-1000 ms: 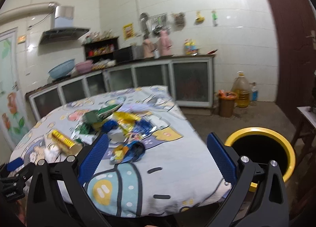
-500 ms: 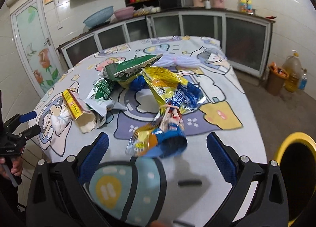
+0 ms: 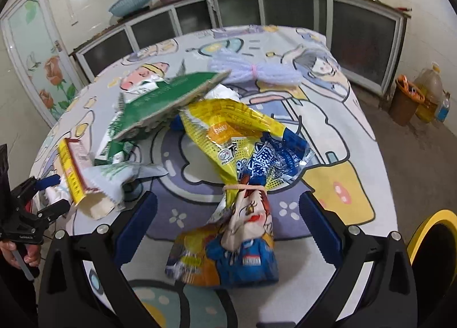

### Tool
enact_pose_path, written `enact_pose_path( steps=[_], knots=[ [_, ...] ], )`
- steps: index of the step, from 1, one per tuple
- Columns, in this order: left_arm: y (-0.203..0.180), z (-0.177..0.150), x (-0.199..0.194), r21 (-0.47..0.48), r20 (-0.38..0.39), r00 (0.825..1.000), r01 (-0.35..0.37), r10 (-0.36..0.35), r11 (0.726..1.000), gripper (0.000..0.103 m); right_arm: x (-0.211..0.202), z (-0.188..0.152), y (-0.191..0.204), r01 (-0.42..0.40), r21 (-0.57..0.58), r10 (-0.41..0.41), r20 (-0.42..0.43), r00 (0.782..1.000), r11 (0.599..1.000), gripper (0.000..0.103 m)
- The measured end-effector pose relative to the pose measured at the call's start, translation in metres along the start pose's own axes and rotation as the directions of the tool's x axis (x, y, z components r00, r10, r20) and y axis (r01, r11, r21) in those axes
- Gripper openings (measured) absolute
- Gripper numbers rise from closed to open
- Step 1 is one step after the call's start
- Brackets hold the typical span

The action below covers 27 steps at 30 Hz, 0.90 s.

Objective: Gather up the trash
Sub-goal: 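Grasp the white tissue bundle with the left tool while the right tool grasps the yellow snack bag, then carry both items to the yellow-rimmed bin and open both tools to drop them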

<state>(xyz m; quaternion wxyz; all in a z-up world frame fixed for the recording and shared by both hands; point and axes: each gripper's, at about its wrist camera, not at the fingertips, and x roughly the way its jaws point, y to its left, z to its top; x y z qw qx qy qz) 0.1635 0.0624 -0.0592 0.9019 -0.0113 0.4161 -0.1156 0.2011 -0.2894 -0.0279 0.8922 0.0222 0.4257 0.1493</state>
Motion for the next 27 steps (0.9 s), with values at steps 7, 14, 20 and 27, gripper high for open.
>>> enact_pose_path(
  steps=[7,14,20,27],
  knots=[
    [0.007,0.002,0.017,-0.044,-0.026,1.0,0.016,-0.018,0.999,0.088,0.02,-0.001,-0.006,0.022,0.013,-0.021,-0.046,0.999,1.0,0.082],
    [0.008,0.003,0.022,-0.044,-0.031,0.999,-0.014,0.013,0.999,0.036,0.029,-0.008,-0.016,0.015,0.038,-0.012,-0.086,0.996,0.999,0.042],
    [0.019,0.002,0.005,-0.09,-0.003,1.0,0.004,-0.005,0.996,0.033,-0.001,-0.011,-0.027,-0.006,0.098,0.007,-0.016,1.0,0.995,0.038],
    [0.026,0.006,-0.04,-0.091,0.088,0.996,0.0,0.008,0.996,0.033,-0.052,-0.007,-0.039,-0.016,0.133,0.004,0.091,0.996,0.991,0.038]
  ],
)
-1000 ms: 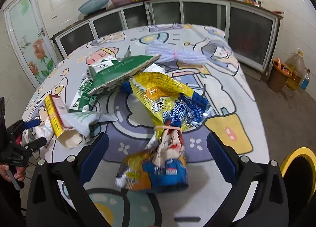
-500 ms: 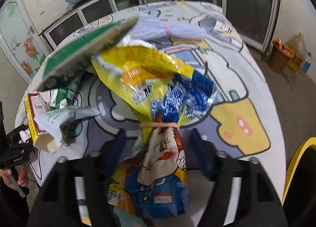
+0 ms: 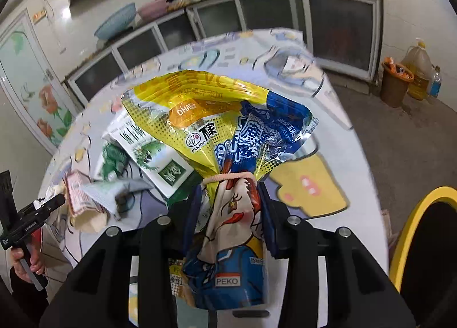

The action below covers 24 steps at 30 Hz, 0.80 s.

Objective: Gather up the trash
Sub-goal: 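Carry both items to the yellow-rimmed bin and open both tools to drop them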

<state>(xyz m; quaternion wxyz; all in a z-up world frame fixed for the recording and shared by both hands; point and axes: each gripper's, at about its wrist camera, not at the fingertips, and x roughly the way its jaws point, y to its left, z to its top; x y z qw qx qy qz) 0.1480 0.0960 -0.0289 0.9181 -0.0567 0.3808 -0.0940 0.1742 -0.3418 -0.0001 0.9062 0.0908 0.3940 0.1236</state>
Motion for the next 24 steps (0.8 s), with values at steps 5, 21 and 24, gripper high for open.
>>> enact_pose_path(
  steps=[5,21,24],
  knots=[
    [-0.002,0.007,-0.025,0.006,0.056,0.998,0.012,-0.012,1.0,0.033,-0.024,0.001,-0.011,-0.004,0.026,0.003,0.037,0.999,1.0,0.038],
    [-0.168,0.042,-0.014,0.315,0.052,0.956,0.26,-0.29,0.913,0.033,-0.119,-0.042,-0.125,0.123,0.215,-0.156,0.147,0.977,0.969,0.038],
    [-0.216,0.049,-0.001,0.369,0.021,0.929,0.335,-0.368,0.867,0.033,-0.146,-0.055,-0.158,0.175,0.276,-0.228,0.171,0.959,0.945,0.038]
  ],
)
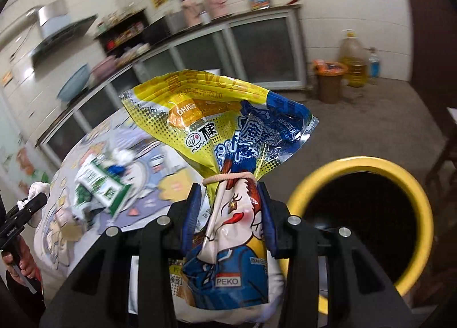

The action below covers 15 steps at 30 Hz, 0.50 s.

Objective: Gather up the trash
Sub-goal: 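Carry both items to the yellow-rimmed bin and open both tools to drop them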

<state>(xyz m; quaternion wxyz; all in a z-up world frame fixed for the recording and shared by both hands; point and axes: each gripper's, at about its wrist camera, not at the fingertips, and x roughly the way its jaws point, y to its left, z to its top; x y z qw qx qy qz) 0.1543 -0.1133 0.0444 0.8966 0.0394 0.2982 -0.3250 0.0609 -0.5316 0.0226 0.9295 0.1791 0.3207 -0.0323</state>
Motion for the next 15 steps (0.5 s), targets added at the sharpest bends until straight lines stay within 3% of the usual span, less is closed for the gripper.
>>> enact_pose_path(
  steps=[7,15],
  knots=[
    [-0.087,0.038,0.072,0.117,-0.019,0.984,0.18,-0.179,0.977,0.033,-0.037,-0.004,-0.078,0.165,0.104,-0.172,0.058,0.983,0.981,0.038],
    [-0.181,0.045,0.166,0.163,-0.139,0.936,0.343,-0.322,0.925,0.033,-0.024,-0.021,-0.132,0.222,0.165,-0.222,-0.022,0.975,0.961,0.038]
  ],
)
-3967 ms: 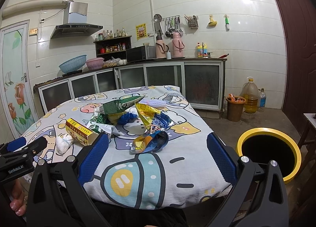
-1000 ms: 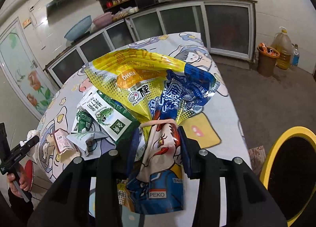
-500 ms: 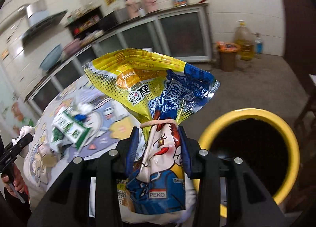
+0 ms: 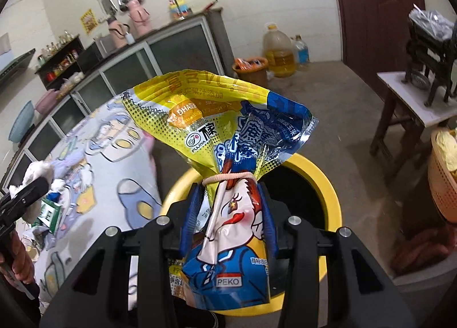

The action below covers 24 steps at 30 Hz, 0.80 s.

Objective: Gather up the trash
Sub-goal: 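Carry both items to the yellow-rimmed bin and open both tools to drop them, then grasp the yellow-red box with the left tool while the right tool grasps the milk carton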

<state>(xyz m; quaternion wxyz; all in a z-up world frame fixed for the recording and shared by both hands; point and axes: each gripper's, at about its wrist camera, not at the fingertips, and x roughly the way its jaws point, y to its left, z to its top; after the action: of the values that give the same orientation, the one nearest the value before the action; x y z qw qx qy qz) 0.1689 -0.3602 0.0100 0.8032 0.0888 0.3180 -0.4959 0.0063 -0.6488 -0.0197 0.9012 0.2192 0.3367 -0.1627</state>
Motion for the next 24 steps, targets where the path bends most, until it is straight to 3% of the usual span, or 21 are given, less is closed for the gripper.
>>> enact_pose_path(
  steps=[5,13,14,15,16,17,18,24],
  knots=[
    [-0.022,0.002,0.058,0.002,-0.071,0.996,0.054,-0.054,0.999,0.033,0.018,-0.006,-0.008,0.005,0.017,-0.004,-0.037,0.999,1.0,0.039],
    [-0.03,0.004,0.104,-0.026,-0.109,0.99,0.086,-0.088,0.996,0.034,0.042,-0.009,-0.016,0.015,0.044,-0.011,-0.085,0.996,0.999,0.043],
    [-0.029,0.003,0.104,-0.03,-0.109,0.99,0.084,-0.087,0.996,0.038,0.043,-0.009,-0.016,0.026,0.044,-0.022,-0.082,0.996,0.999,0.044],
    [-0.028,0.003,0.105,-0.041,-0.105,0.99,0.092,-0.096,0.995,0.043,0.043,-0.007,-0.013,0.036,0.045,-0.032,-0.081,0.996,0.998,0.052],
    [-0.027,0.004,0.103,-0.054,-0.095,0.99,0.099,-0.103,0.994,0.059,0.043,-0.006,-0.014,0.043,0.048,-0.039,-0.077,0.996,0.998,0.06],
    [-0.025,0.004,0.099,-0.064,-0.078,0.993,0.089,-0.094,0.994,0.077,0.042,-0.006,-0.016,0.047,0.053,-0.043,-0.072,0.996,0.998,0.061],
    [-0.022,0.004,0.095,-0.073,-0.058,0.995,0.073,-0.077,0.995,0.082,0.042,-0.006,-0.017,0.053,0.058,-0.049,-0.073,0.996,0.997,0.061],
    [-0.003,-0.001,0.069,-0.098,-0.015,0.998,0.06,-0.062,0.993,0.083,0.028,-0.007,-0.028,0.067,0.085,-0.063,-0.055,0.997,0.994,0.061]
  ],
)
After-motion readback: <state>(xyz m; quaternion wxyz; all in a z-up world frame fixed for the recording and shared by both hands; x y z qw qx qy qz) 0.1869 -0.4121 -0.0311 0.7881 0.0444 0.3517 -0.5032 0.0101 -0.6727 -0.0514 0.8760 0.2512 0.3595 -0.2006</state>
